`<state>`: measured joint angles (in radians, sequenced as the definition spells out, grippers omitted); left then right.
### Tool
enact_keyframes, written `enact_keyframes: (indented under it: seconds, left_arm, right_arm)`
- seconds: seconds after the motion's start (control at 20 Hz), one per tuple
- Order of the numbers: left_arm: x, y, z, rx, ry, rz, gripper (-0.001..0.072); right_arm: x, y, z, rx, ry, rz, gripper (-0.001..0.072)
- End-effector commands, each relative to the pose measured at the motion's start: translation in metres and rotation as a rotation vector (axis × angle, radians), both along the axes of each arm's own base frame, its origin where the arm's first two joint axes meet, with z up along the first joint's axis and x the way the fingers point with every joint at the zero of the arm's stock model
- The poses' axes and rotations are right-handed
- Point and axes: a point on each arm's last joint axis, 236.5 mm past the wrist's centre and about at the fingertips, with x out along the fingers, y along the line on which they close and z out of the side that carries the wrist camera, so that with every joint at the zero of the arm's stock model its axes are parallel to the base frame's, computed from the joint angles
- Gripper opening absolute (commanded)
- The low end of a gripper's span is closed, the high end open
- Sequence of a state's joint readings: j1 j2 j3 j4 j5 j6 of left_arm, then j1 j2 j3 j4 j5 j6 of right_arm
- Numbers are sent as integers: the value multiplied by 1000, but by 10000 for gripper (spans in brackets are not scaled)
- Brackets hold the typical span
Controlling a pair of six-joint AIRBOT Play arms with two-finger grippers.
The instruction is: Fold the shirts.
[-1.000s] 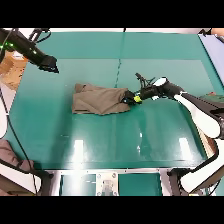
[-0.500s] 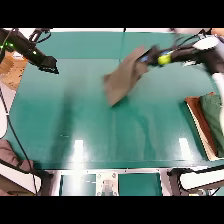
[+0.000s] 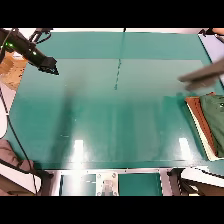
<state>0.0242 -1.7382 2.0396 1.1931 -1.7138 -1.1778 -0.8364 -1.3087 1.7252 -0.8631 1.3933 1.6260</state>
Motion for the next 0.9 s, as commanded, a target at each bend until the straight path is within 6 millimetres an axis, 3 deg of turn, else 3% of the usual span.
enact_keyframes:
  seconds: [0.0, 0.1, 0.25, 0.35, 0.45, 0.55, 0.6, 0.7, 0.75, 0.85]
  left_arm:
    - [0, -1, 1, -6, -1, -2, 28]
    - [-1, -5, 2, -22, -2, -7, 28]
    - [-3, -6, 2, -25, 6, -12, 28]
    - [-4, -6, 2, -24, 12, -14, 28]
    - [-5, -6, 2, -24, 16, -16, 28]
    - [-4, -6, 2, -24, 10, -14, 27]
    - [-1, -6, 3, -25, 1, -11, 27]
    - [2, -6, 3, -25, -16, -12, 27]
    - [2, -6, 4, -25, -16, -12, 26]
    - [1, -8, 4, -32, -14, -14, 26]
  right_arm:
    - [-111, -72, -31, -8, 262, -301, 14]
    - [-168, -84, -60, 2, 450, -406, 14]
    - [-245, -84, -104, 57, 718, -541, 15]
    - [-268, -74, -139, 135, 824, -552, 45]
    - [-274, -60, -178, 210, 881, -524, 115]
    - [-279, -48, -213, 257, 918, -506, 457]
    - [-279, -46, -223, 264, 922, -504, 473]
    - [-271, -52, -226, 251, 884, -508, 432]
    - [-252, -55, -220, 237, 816, -480, 261]
    - [-191, -55, -194, 189, 617, -368, 95]
